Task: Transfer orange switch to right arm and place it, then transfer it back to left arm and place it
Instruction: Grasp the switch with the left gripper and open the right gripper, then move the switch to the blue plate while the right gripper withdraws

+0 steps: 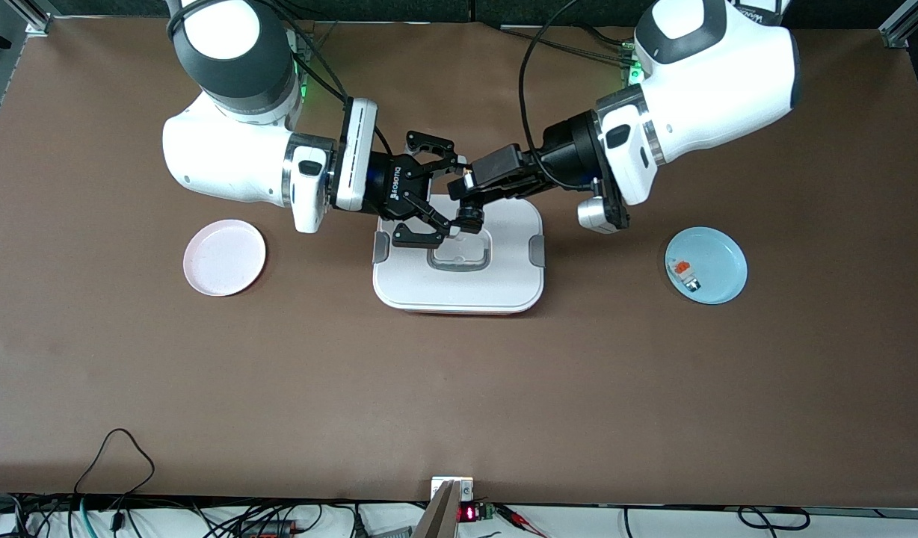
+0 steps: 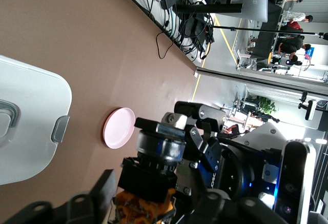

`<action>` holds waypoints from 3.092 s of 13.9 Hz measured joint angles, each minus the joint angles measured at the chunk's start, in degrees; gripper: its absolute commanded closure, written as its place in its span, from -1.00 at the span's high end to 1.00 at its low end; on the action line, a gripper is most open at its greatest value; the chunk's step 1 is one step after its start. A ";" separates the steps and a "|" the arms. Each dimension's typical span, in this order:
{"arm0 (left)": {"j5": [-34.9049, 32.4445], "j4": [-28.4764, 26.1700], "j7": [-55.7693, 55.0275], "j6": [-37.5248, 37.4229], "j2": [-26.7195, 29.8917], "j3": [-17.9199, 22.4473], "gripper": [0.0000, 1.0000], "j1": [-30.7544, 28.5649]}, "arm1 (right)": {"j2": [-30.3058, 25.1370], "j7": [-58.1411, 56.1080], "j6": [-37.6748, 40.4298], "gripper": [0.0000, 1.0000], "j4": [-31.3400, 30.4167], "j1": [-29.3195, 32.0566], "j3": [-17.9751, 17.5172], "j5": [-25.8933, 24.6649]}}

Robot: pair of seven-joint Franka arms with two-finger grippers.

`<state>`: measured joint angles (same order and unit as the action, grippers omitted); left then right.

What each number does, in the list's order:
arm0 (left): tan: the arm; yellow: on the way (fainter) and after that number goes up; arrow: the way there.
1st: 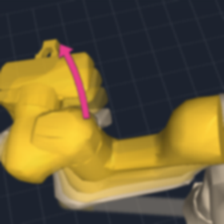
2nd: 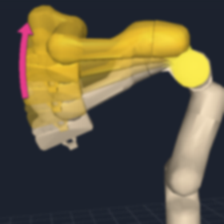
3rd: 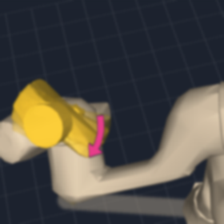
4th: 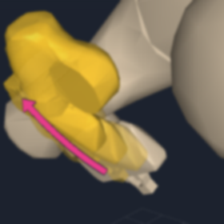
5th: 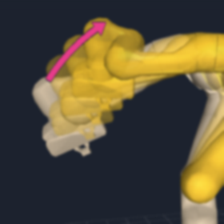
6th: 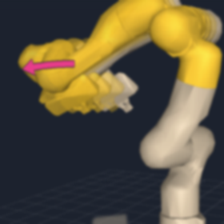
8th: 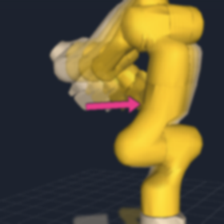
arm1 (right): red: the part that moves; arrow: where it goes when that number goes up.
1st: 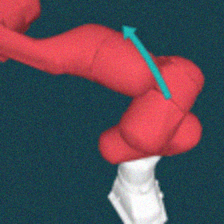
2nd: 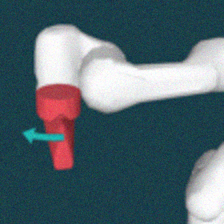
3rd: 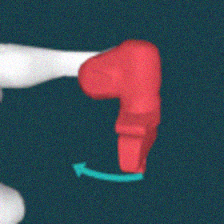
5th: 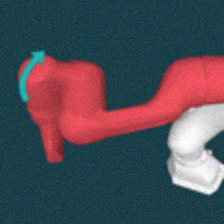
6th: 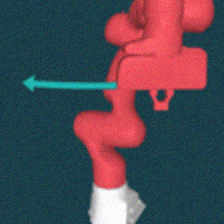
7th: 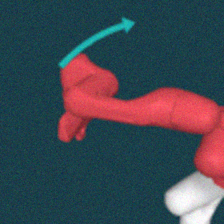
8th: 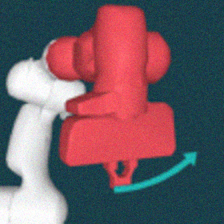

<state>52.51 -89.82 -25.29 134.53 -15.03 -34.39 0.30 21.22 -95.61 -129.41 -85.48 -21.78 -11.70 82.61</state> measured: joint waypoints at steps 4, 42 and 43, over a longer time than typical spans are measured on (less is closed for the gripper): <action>-0.01 -0.05 0.64 0.38 -0.03 -0.03 -0.56 0.08 | 0.05 0.36 0.04 -0.47 0.19 -0.02 0.05 0.12; -46.76 -6.45 -1.22 -36.25 -6.27 2.36 -0.64 -31.42 | -0.06 49.42 -0.79 1.00 -4.81 9.37 3.79 -34.45; -48.15 -6.47 -1.31 -37.45 -6.75 2.84 -0.65 -31.76 | -0.01 52.58 0.00 1.00 -4.87 10.57 3.92 -37.04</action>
<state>4.36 -96.29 -26.60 97.08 -21.78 -31.55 -31.46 21.21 -43.03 -129.41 -90.36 -11.21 -7.79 45.57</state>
